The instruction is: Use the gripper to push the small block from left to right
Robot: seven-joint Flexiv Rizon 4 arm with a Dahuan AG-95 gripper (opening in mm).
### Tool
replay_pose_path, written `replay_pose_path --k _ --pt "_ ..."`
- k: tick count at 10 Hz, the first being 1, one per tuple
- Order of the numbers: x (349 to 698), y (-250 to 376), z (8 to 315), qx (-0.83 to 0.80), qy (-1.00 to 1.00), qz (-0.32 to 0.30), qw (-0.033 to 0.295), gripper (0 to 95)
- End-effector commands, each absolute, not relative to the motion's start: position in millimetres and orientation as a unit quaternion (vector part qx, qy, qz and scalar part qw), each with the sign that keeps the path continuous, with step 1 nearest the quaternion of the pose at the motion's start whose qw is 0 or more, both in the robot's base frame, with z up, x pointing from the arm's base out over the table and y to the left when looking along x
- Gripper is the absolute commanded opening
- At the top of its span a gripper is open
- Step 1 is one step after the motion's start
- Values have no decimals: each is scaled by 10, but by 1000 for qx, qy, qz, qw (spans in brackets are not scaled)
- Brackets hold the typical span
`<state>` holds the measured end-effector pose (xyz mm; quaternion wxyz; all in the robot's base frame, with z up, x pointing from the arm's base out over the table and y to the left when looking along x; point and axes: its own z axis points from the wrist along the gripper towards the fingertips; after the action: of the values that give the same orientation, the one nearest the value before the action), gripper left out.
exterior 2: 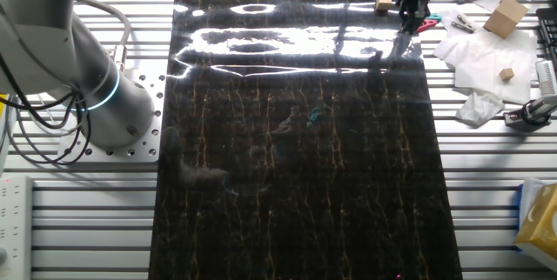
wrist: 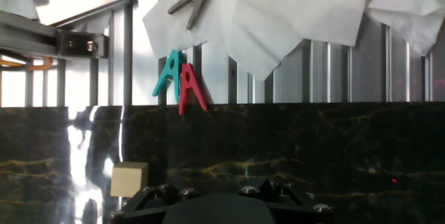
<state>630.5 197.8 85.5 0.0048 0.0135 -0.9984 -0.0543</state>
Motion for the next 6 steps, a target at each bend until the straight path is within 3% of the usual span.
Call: replay_pose_path --k 1,6 --pt "6242 1960 849 14 -998 -53 7 570" --pt "6131 1929 826 16 -998 -52 7 570"
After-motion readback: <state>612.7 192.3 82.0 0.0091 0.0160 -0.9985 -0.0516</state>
